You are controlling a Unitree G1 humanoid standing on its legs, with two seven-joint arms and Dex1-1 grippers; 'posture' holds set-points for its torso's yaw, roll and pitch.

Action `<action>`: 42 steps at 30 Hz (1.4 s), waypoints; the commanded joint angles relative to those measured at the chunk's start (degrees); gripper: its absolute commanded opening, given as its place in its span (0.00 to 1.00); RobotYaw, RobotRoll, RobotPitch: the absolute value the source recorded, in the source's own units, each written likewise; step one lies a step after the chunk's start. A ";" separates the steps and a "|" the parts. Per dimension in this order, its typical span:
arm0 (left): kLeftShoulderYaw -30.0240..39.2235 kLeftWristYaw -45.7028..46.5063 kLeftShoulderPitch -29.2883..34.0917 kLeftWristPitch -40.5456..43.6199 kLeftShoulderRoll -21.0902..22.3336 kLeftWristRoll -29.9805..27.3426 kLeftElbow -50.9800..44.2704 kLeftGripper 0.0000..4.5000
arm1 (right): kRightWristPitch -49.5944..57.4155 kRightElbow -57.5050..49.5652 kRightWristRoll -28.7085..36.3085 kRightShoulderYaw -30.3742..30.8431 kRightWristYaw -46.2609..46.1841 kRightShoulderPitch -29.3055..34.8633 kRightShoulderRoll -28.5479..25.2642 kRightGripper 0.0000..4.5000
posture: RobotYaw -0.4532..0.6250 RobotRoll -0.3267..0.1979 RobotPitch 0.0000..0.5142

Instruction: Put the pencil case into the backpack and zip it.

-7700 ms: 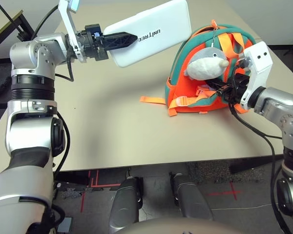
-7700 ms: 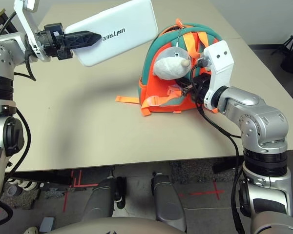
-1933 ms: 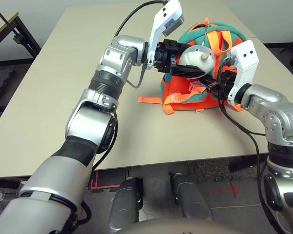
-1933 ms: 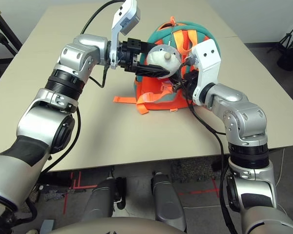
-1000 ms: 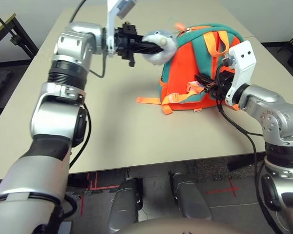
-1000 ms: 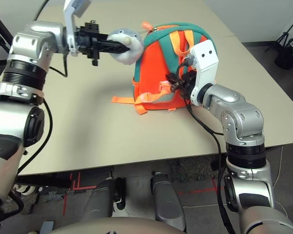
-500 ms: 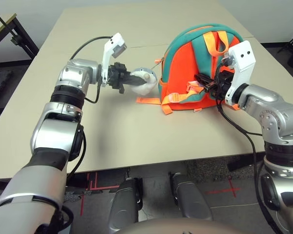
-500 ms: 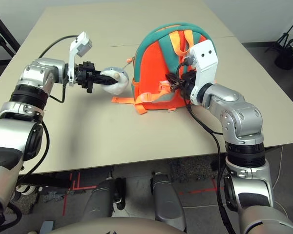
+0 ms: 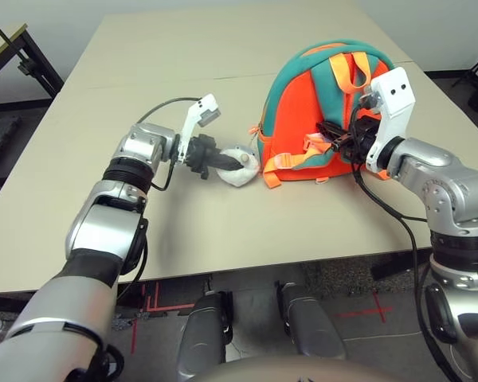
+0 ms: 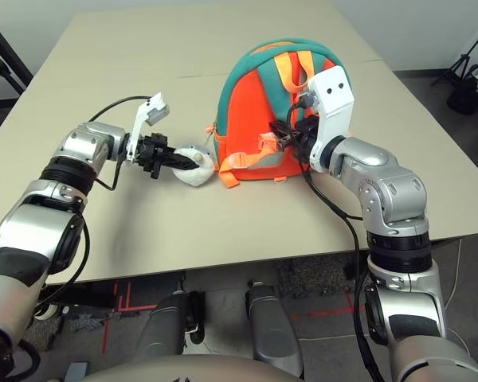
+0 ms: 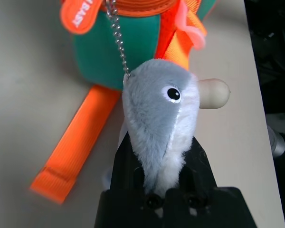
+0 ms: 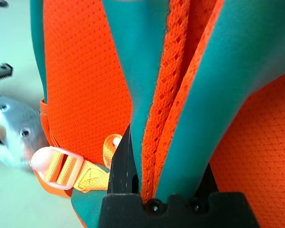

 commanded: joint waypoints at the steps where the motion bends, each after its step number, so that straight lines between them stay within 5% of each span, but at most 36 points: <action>1: 0.57 2.16 0.40 1.09 -0.19 1.02 1.51 0.08 | 0.83 0.41 0.45 -0.64 -0.04 -1.00 -0.26 0.09 | 0.21 0.62 0.21; 2: 1.13 2.60 0.04 1.08 -0.14 0.76 1.23 0.16 | 2.33 0.25 1.47 -1.21 0.31 -1.35 -0.42 0.09 | 0.21 0.62 0.21; 12: 2.99 1.20 -0.17 4.57 2.36 -0.85 -5.72 1.00 | 15.45 -1.16 13.37 -7.71 6.80 -3.96 -6.39 0.91 | 0.22 0.62 0.21; 13: 3.08 1.15 0.05 5.00 2.70 -1.00 -6.61 1.00 | 16.67 -1.28 14.59 -8.26 7.75 -3.99 -7.62 0.99 | 0.22 0.62 0.21; 19: 3.62 1.64 1.07 6.66 4.48 -1.79 -10.12 1.00 | 22.96 -3.17 22.27 -11.87 14.24 -2.06 -15.87 0.99 | 0.22 0.62 0.22; 26: 4.65 2.27 2.39 8.54 6.43 -2.72 -13.15 1.00 | 22.51 -2.37 23.62 -16.09 14.44 1.51 -20.68 0.99 | 0.21 0.62 0.21; 42: 14.07 13.78 8.05 7.43 9.64 -6.52 -16.97 1.00 | 1.46 11.85 8.46 -21.71 3.10 9.28 -19.44 0.99 | 0.25 0.62 0.23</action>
